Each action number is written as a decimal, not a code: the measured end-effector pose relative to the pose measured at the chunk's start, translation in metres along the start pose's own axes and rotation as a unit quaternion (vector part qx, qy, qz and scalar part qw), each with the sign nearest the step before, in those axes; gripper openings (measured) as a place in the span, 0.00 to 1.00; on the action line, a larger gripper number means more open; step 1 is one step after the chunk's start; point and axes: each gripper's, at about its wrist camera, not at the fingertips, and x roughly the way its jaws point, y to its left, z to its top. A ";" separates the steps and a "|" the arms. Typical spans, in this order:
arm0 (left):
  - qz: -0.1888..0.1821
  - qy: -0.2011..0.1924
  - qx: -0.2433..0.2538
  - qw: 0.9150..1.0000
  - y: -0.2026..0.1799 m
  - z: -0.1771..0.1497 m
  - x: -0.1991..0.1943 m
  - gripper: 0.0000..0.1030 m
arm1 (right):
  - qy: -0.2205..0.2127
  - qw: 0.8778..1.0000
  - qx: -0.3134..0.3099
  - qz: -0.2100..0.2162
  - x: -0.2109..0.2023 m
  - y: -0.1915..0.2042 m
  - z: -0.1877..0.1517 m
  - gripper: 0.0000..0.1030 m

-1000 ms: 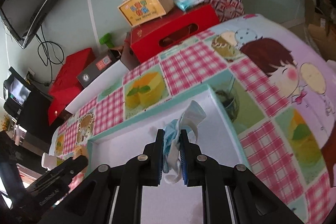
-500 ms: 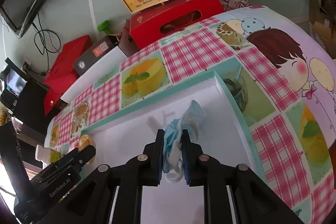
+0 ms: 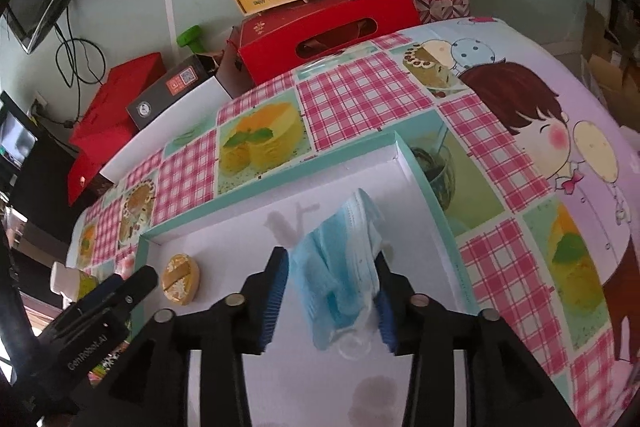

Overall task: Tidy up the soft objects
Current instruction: 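Carry the mask and cookie over the white tray and open both grippers, then move the left gripper back to the pile toward the purple packet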

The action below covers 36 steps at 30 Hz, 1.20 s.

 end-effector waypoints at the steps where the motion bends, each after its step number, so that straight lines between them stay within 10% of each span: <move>1: 0.000 -0.003 -0.001 1.000 0.001 0.000 -0.001 0.86 | -0.002 1.000 -0.008 -0.011 -0.002 0.002 0.000 0.59; 12: 0.012 -0.002 -0.030 0.999 0.019 -0.001 -0.007 0.91 | -0.030 0.995 -0.053 -0.076 -0.021 0.008 0.000 1.00; 36: 0.023 -0.012 -0.056 0.998 0.033 -0.001 -0.018 0.92 | -0.011 0.993 -0.046 -0.111 -0.021 0.002 -0.002 1.00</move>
